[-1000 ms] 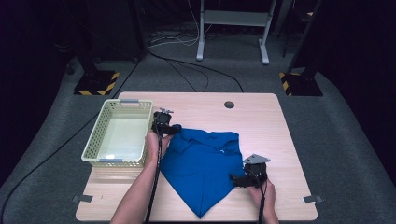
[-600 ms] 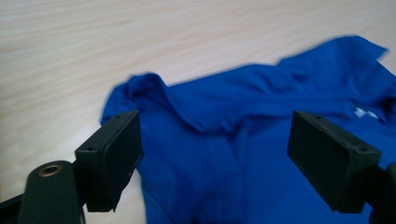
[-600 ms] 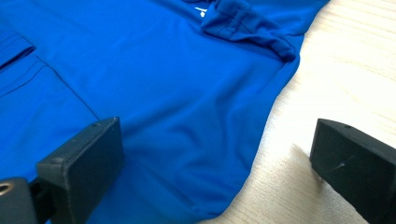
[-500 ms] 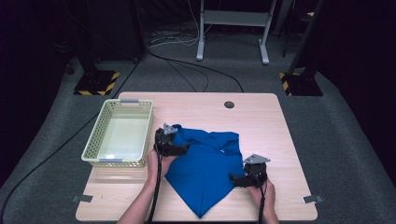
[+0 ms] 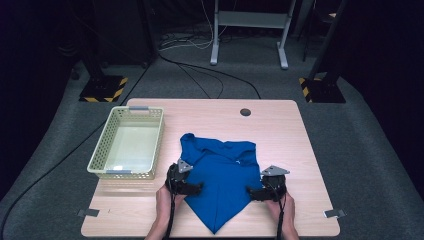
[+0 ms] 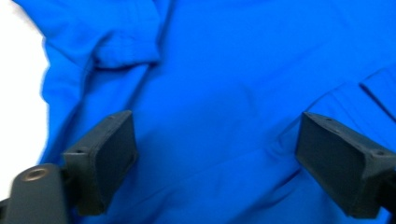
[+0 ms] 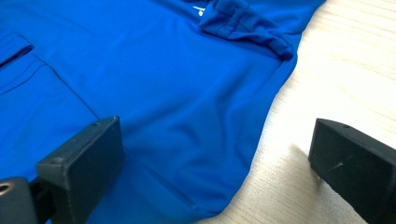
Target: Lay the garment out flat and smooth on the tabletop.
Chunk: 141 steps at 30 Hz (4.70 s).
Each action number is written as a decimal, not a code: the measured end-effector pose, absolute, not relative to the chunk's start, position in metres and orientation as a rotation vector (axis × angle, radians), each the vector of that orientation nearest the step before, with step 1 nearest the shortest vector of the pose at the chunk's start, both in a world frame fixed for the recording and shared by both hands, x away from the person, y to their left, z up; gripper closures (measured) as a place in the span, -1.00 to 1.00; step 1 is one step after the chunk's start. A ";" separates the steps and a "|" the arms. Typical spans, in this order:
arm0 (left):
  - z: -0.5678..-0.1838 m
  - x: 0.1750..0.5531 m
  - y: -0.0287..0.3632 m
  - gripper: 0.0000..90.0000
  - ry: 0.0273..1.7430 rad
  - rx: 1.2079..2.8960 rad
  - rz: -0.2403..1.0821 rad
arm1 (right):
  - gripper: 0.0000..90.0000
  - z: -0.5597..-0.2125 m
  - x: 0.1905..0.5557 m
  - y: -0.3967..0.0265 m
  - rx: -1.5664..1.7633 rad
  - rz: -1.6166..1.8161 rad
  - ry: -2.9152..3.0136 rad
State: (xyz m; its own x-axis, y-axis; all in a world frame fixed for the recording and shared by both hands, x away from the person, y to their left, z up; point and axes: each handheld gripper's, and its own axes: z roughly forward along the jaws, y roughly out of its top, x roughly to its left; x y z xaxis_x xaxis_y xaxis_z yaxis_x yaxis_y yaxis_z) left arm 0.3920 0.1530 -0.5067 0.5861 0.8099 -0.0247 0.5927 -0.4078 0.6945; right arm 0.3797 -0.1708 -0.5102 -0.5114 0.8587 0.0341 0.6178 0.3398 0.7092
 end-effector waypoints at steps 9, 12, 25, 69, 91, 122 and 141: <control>-0.509 0.384 0.148 -0.81 1.118 2.110 0.485 | -0.91 -0.510 0.372 -0.171 1.334 0.959 2.234; -0.509 0.385 0.150 -0.80 1.117 2.111 0.471 | -0.92 -0.510 0.371 -0.171 1.336 0.957 2.231; -0.509 0.386 0.150 -0.77 1.113 2.109 0.454 | -0.68 -0.468 0.407 -0.147 1.225 1.003 2.217; -0.509 0.386 0.151 -0.76 1.106 2.110 0.447 | 0.81 -0.463 0.524 -0.090 1.202 0.757 2.296; -0.509 0.386 0.151 -0.76 1.106 2.111 0.450 | 0.17 -0.462 0.566 -0.111 1.312 0.695 2.100; -0.509 0.386 0.150 -0.76 1.106 2.111 0.451 | -0.27 -0.484 0.467 -0.132 1.352 0.896 2.268; -0.509 0.386 0.150 -0.76 1.105 2.111 0.452 | 0.81 -0.476 0.469 -0.151 1.429 0.875 2.185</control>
